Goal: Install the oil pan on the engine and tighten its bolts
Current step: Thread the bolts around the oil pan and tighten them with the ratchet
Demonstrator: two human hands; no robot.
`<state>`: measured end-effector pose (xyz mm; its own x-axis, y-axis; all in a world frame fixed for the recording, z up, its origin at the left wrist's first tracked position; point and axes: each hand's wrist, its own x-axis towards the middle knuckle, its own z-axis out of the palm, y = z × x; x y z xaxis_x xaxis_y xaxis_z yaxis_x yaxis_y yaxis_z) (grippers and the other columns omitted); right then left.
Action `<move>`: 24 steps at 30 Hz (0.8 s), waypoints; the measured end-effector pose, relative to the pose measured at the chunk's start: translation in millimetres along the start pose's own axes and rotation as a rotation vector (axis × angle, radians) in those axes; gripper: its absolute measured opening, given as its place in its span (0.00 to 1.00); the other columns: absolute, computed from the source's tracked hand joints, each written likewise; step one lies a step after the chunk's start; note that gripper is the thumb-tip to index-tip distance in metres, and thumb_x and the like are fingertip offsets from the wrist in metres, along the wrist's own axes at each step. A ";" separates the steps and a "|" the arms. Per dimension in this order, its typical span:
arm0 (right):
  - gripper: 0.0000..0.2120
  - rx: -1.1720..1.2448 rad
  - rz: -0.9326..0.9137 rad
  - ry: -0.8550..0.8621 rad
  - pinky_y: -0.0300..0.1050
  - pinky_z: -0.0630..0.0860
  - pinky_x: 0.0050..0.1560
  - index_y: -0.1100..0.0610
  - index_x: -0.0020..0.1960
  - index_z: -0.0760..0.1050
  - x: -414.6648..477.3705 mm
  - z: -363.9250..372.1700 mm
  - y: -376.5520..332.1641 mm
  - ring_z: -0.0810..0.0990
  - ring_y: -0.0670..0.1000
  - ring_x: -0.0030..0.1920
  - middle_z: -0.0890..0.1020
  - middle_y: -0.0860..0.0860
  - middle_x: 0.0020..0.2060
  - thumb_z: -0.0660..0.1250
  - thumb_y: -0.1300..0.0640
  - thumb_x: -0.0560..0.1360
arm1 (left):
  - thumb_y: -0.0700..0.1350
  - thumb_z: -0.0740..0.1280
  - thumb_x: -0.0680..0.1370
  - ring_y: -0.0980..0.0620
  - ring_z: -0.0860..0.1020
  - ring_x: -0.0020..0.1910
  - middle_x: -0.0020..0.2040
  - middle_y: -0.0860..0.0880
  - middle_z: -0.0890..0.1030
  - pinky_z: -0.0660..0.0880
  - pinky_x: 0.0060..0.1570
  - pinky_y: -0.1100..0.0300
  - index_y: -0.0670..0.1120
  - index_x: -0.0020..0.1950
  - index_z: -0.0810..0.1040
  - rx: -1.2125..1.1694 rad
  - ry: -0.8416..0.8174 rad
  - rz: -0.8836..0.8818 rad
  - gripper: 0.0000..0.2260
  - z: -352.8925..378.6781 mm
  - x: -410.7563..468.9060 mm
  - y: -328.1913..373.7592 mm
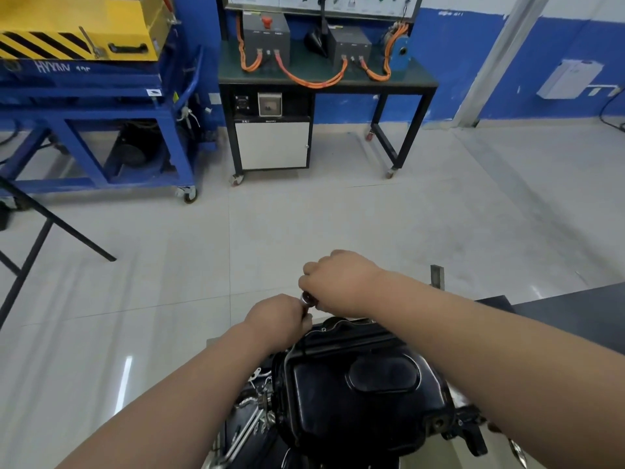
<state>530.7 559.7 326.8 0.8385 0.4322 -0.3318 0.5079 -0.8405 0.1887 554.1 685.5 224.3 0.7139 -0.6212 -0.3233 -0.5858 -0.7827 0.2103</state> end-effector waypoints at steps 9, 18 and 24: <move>0.23 0.208 0.281 -0.063 0.41 0.60 0.29 0.53 0.30 0.66 0.9 7.9 -6.6 0.70 0.53 0.31 0.70 0.50 0.30 0.56 0.37 0.74 | 0.46 0.56 0.75 0.44 0.77 0.41 0.38 0.48 0.78 0.68 0.34 0.61 0.47 0.33 0.68 -0.159 -0.037 -0.137 0.11 -11.9 -0.4 4.0; 0.15 0.041 0.139 0.008 0.43 0.63 0.37 0.51 0.47 0.77 -3.5 9.0 -7.1 0.77 0.54 0.42 0.73 0.49 0.37 0.56 0.43 0.77 | 0.51 0.52 0.77 0.47 0.71 0.34 0.33 0.49 0.73 0.63 0.28 0.60 0.50 0.31 0.66 -0.017 -0.007 -0.085 0.16 -8.4 1.5 4.7; 0.05 0.037 0.126 -0.073 0.42 0.63 0.32 0.53 0.50 0.75 -3.5 3.6 -8.5 0.76 0.54 0.44 0.76 0.50 0.47 0.62 0.56 0.76 | 0.49 0.53 0.77 0.47 0.72 0.36 0.43 0.45 0.81 0.68 0.35 0.59 0.46 0.40 0.74 0.010 -0.041 -0.040 0.13 -6.9 0.3 10.8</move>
<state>522.8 564.0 323.0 0.8779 0.2991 -0.3739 0.3909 -0.8987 0.1989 550.6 676.6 232.8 0.7206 -0.5873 -0.3685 -0.5613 -0.8062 0.1873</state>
